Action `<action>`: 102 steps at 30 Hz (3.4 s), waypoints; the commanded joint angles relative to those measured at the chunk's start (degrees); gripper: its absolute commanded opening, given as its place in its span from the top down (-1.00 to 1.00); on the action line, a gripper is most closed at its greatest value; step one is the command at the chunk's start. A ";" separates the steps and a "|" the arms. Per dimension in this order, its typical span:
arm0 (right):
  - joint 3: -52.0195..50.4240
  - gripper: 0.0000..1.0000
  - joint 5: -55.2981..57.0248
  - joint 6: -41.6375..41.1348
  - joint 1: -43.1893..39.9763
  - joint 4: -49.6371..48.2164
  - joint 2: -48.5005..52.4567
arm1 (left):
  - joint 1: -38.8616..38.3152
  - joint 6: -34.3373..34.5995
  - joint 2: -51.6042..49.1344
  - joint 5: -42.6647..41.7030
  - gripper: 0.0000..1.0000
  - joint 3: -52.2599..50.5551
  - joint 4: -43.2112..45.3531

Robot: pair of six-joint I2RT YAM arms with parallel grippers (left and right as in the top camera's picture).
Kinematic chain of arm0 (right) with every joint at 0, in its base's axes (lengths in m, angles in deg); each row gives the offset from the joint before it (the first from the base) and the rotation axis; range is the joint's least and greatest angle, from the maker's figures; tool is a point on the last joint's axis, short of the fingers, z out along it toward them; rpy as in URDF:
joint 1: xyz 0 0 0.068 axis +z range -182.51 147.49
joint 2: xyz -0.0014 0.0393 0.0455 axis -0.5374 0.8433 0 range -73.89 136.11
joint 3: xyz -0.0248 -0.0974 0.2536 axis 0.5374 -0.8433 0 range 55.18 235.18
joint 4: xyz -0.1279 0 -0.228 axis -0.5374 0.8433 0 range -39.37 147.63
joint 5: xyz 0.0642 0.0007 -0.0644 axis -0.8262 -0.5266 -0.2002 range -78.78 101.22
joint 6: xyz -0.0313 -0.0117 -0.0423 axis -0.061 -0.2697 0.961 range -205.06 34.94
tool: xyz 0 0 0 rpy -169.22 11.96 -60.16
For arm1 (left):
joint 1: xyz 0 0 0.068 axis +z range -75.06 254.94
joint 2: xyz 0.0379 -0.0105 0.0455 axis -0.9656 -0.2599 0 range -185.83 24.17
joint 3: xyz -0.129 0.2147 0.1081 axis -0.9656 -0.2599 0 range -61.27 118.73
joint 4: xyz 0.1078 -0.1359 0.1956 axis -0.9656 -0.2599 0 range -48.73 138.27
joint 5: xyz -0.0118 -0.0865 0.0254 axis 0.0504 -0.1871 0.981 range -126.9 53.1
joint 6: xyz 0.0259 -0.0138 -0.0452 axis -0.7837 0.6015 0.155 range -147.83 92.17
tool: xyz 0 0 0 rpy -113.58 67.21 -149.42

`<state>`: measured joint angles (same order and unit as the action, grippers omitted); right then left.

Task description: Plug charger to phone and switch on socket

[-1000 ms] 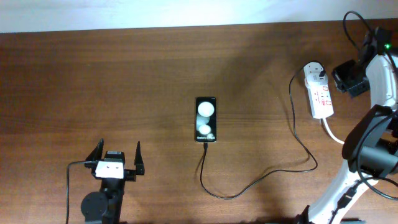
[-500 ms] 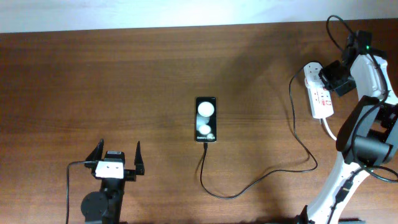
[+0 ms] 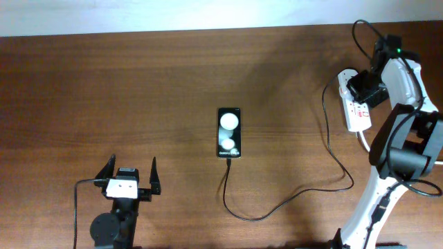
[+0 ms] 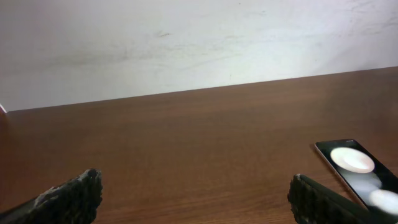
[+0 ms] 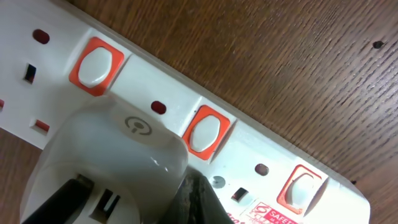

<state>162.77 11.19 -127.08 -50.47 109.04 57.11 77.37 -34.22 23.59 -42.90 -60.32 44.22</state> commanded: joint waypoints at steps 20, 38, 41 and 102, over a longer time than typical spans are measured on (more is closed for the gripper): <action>8.33 0.92 -1.88 0.15 -2.78 1.11 3.76 | 0.35 -0.52 0.24 -0.22 -0.99 -0.44 0.13; 6.47 0.92 11.23 -8.44 -7.54 22.25 -3.34 | 0.35 -0.52 0.24 -0.20 -0.98 -0.46 0.13; 6.47 0.92 1.81 -6.32 -9.42 21.57 -18.10 | 0.35 -0.52 0.24 -0.20 -0.98 -0.44 0.13; -30.56 0.84 -24.37 -4.98 11.76 -30.84 -124.45 | -5.70 5.75 0.17 5.84 -0.98 -0.44 -0.68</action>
<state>132.42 -12.44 -132.63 -41.88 78.46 -65.56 71.82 -29.24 23.55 -37.90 -60.32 43.58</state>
